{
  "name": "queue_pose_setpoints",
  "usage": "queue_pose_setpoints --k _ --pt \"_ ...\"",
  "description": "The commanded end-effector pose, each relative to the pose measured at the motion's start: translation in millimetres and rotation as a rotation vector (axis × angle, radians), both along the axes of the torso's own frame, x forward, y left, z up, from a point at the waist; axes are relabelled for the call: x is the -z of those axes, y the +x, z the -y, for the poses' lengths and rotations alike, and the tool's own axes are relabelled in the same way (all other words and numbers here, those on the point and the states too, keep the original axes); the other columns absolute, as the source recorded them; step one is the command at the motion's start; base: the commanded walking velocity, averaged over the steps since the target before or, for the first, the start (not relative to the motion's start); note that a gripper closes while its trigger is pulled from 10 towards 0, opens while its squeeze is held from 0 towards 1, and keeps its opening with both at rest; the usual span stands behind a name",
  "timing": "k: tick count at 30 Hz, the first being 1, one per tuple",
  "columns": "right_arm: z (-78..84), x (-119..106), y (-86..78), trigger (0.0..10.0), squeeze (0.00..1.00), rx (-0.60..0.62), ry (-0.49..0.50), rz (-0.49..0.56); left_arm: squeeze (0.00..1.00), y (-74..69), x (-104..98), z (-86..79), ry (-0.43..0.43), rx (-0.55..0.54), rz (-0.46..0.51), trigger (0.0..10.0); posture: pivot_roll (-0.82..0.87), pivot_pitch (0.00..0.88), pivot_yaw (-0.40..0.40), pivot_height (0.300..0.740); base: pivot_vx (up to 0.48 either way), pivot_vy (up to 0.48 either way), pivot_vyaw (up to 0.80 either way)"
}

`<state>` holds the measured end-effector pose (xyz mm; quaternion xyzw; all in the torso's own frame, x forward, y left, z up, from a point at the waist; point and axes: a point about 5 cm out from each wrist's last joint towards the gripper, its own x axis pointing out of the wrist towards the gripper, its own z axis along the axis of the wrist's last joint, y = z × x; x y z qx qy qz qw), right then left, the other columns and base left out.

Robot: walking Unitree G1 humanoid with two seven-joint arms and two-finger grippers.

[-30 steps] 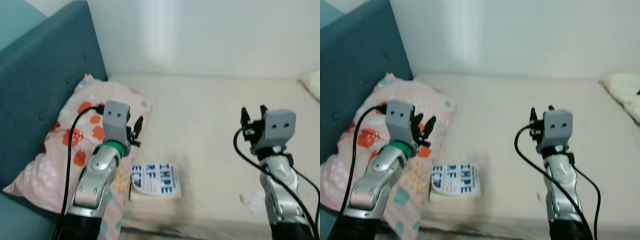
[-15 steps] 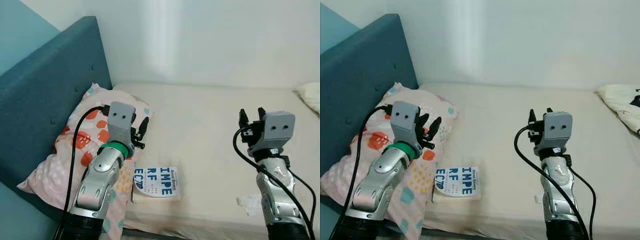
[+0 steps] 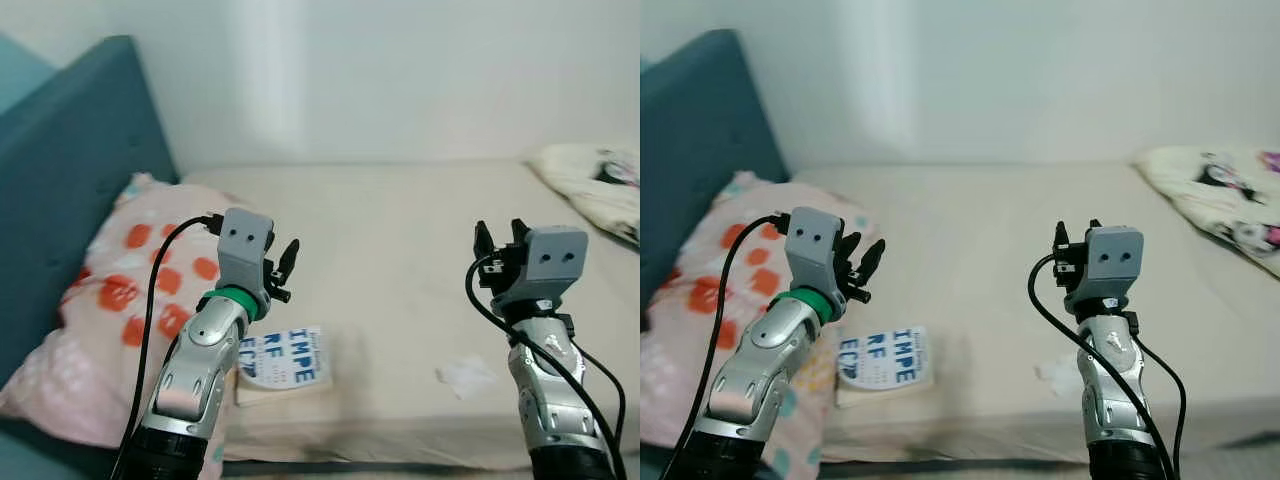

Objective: Clean up the room

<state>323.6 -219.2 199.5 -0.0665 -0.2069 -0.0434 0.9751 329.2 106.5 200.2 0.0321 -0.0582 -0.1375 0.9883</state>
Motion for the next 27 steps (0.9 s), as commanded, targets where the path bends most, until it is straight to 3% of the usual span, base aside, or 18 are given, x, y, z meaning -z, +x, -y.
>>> queue_pose_setpoints --k 1,13,27 --pt "2.0 5.9 0.3 10.0 0.0 0.007 0.006 -0.025 0.0 -0.3 5.2 0.9 0.005 0.008 -0.012 10.0 -0.14 0.05 0.062 0.694 0.0 0.0 -0.8" --pt "0.4 6.2 1.9 10.0 0.0 0.0 -0.004 -0.026 0.0 -0.4 5.1 -0.4 0.006 0.001 -0.002 10.0 -0.13 0.045 0.062 0.694 0.0 0.0 0.0" --pt "1.5 7.7 1.8 10.0 0.0 0.001 -0.001 -0.031 0.0 0.2 4.7 0.1 0.008 0.004 0.003 10.0 -0.13 0.044 0.064 0.694 0.0 -0.262 0.0"
